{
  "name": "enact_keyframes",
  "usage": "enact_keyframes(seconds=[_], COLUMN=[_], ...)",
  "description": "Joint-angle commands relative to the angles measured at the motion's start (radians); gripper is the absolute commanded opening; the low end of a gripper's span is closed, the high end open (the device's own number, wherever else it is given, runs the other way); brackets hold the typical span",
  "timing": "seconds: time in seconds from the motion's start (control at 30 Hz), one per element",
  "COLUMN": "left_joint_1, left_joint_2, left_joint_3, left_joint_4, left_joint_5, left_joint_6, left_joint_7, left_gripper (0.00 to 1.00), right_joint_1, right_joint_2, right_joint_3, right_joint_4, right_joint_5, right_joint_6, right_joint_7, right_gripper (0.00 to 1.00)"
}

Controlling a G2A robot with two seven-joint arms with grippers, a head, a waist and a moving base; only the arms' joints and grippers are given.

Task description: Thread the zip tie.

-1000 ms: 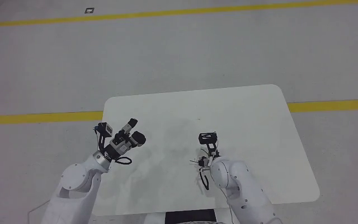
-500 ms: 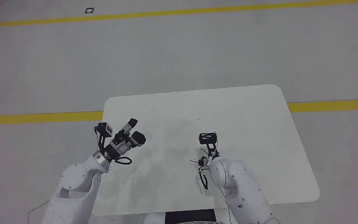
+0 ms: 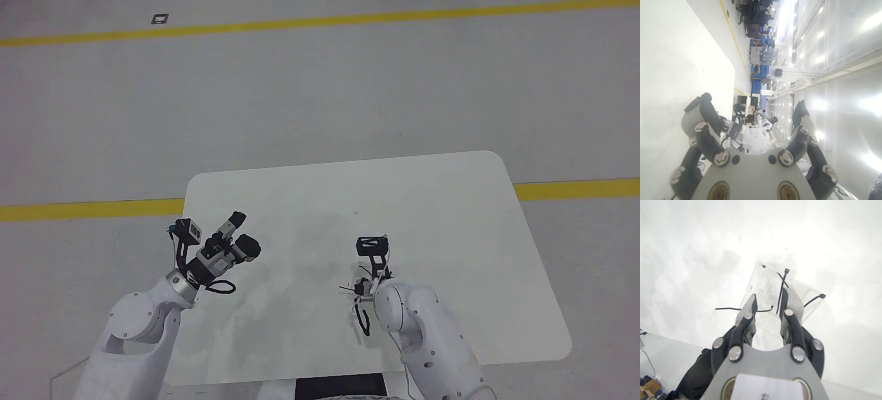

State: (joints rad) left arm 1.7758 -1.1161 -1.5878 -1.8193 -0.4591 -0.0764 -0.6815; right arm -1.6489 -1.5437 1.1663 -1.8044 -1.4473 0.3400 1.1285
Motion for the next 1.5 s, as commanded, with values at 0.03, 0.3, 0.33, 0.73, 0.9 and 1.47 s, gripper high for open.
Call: enact_keyframes(seconds=[0.03,0.3,0.33,0.73,0.9,1.47], left_joint_1=[0.000,0.000,0.000,0.000,0.000,0.000], left_joint_2=[0.000,0.000,0.000,0.000,0.000,0.000], left_joint_3=[0.000,0.000,0.000,0.000,0.000,0.000], left_joint_4=[0.000,0.000,0.000,0.000,0.000,0.000], left_joint_5=[0.000,0.000,0.000,0.000,0.000,0.000], left_joint_6=[0.000,0.000,0.000,0.000,0.000,0.000], left_joint_7=[0.000,0.000,0.000,0.000,0.000,0.000], left_gripper=[1.00,1.00,1.00,1.00,1.00,1.00], right_joint_1=[0.000,-0.009,-0.009,-0.025,-0.030,-0.019], right_joint_2=[-0.003,-0.010,-0.011,-0.017,-0.017,-0.011], right_joint_3=[0.003,0.016,0.017,0.032,0.037,0.013], right_joint_4=[0.003,-0.003,-0.004,-0.038,-0.042,-0.017], right_joint_5=[-0.003,-0.009,-0.010,-0.013,-0.010,-0.003], right_joint_6=[0.000,0.000,0.000,0.000,0.000,-0.020], right_joint_7=[-0.003,-0.013,-0.011,-0.005,-0.007,-0.041], right_gripper=[0.26,0.20,0.20,0.00,0.00,0.24])
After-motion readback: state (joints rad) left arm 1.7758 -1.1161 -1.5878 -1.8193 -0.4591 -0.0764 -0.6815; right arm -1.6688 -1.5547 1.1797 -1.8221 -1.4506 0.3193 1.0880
